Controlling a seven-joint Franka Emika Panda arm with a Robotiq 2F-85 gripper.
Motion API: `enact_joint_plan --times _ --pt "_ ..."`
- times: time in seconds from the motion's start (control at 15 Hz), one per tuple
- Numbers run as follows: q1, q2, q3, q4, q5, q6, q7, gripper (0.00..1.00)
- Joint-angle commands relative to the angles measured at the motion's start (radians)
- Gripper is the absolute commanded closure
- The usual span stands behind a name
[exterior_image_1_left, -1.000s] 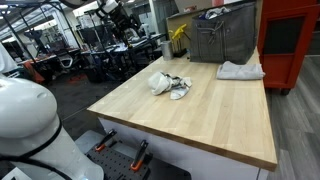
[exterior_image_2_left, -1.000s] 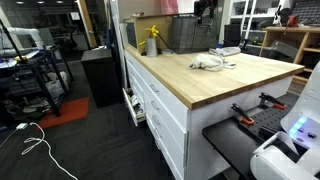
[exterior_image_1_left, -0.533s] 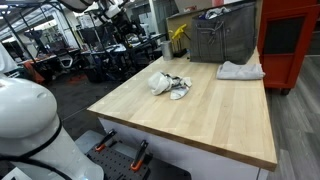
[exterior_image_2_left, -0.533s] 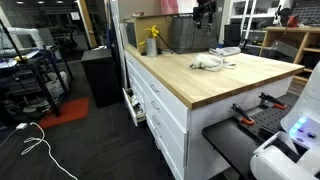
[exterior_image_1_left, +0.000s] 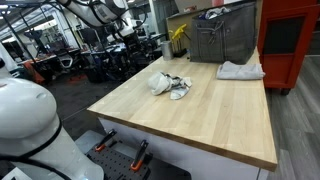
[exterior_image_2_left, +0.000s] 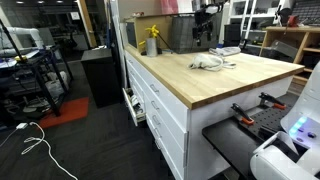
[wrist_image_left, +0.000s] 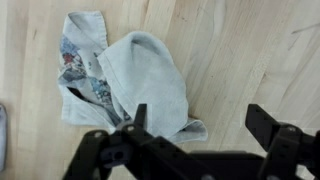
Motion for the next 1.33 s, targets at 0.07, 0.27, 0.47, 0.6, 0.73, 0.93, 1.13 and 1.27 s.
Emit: enact_joint_plan --times 0.07,0.27,0.47,0.6,0.73,0.93,1.13,1.27 --pt "-0.041 0.075 -0.036 0.019 0.071 0.023 -0.116 0.00" --pt "-0.065 0.114 -0.053 0.025 0.081 0.032 -0.150 0.00" --pt "-0.085 0.144 -0.061 0.032 0.104 0.049 -0.174 0.00" --pt "-0.094 0.166 -0.062 0.042 0.123 0.061 -0.191 0.00" --pt "-0.103 0.187 -0.064 0.054 0.127 0.077 -0.201 0.00" --pt "-0.115 0.219 -0.068 0.076 0.115 0.099 -0.204 0.00" --pt "-0.129 0.251 -0.075 0.097 0.101 0.117 -0.207 0.00" --pt "-0.142 0.272 -0.077 0.109 0.114 0.126 -0.228 0.00"
